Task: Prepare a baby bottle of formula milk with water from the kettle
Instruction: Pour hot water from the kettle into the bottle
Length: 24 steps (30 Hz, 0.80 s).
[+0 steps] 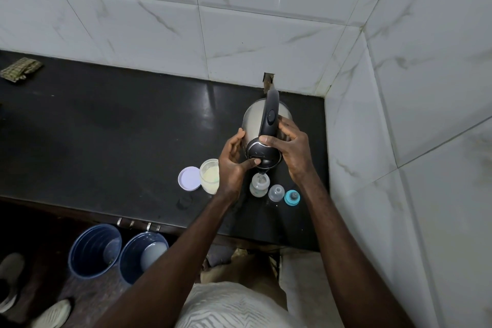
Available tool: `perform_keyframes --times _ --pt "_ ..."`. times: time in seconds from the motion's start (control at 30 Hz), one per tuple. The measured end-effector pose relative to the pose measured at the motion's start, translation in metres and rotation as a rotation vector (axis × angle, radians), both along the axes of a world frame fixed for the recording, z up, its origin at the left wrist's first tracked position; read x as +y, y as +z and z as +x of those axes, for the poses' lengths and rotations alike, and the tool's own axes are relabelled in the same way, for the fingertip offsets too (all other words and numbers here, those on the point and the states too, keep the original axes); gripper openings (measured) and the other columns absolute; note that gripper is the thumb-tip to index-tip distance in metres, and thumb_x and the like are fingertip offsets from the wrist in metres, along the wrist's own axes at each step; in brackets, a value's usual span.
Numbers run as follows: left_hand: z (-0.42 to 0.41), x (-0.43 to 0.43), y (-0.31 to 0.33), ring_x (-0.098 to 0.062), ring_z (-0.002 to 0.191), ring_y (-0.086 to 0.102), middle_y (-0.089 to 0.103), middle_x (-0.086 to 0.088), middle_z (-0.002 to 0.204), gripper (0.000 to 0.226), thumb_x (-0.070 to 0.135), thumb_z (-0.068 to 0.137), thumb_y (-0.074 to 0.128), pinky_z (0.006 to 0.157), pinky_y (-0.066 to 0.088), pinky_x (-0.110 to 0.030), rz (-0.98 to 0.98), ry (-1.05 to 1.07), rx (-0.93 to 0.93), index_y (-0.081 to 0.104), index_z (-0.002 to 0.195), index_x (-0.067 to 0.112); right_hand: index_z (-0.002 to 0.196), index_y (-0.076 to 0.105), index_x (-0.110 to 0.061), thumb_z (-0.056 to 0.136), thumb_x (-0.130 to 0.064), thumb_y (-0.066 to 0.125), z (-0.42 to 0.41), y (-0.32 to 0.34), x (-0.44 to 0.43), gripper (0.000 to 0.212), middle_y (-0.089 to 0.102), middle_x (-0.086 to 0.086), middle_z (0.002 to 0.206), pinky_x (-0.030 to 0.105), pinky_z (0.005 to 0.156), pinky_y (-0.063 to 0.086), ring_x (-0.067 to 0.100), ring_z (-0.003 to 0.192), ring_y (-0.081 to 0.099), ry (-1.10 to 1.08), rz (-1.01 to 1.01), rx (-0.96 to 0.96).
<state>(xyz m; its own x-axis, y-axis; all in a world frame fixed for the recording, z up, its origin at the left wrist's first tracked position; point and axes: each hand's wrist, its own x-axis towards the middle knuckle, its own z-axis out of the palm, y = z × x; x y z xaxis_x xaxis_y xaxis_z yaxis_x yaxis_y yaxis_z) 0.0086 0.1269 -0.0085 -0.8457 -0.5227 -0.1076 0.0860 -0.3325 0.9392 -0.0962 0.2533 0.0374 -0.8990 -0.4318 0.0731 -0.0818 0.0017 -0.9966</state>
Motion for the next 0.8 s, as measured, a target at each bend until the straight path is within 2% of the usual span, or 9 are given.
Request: perform_keyframes --times 0.2,0.43,0.7,0.8 --pt "0.0 -0.0003 -0.0005 -0.023 0.142 0.052 0.053 -0.006 0.154 0.088 -0.024 0.066 0.076 0.116 0.044 -0.053 -0.009 0.011 -0.005 0.052 0.144 0.007 0.129 0.072 -0.01 0.079 -0.012 0.089 0.0003 -0.0001 0.0009 0.054 0.069 -0.003 0.131 0.044 0.098 0.061 0.017 0.121 0.068 0.006 0.009 -0.003" --pt "-0.0001 -0.001 0.0002 -0.021 0.142 0.051 0.053 -0.004 0.155 0.088 -0.024 0.065 0.078 0.117 0.043 -0.052 -0.017 0.016 -0.005 0.052 0.144 0.006 0.122 0.073 -0.025 0.078 -0.012 0.09 0.0009 0.0038 -0.0003 0.049 0.069 -0.006 0.131 0.043 0.097 0.061 0.015 0.12 0.068 0.013 0.006 -0.007" --pt "0.0001 0.0 0.0047 -0.018 0.139 0.054 0.054 -0.005 0.153 0.087 -0.026 0.065 0.076 0.108 0.051 -0.036 -0.011 0.036 0.001 0.052 0.143 0.004 0.124 0.074 -0.02 0.079 -0.012 0.089 0.001 0.0042 -0.0006 0.048 0.069 -0.006 0.129 0.043 0.096 0.061 0.016 0.119 0.069 0.02 0.004 -0.009" --pt "0.0003 0.0002 0.0055 -0.018 0.139 0.054 0.054 -0.005 0.153 0.087 -0.026 0.065 0.076 0.107 0.051 -0.035 -0.015 0.039 0.004 0.053 0.143 0.005 0.123 0.072 -0.023 0.08 -0.011 0.089 0.0016 0.0047 -0.0002 0.048 0.068 -0.007 0.13 0.041 0.096 0.062 0.015 0.119 0.069 0.026 0.005 -0.011"
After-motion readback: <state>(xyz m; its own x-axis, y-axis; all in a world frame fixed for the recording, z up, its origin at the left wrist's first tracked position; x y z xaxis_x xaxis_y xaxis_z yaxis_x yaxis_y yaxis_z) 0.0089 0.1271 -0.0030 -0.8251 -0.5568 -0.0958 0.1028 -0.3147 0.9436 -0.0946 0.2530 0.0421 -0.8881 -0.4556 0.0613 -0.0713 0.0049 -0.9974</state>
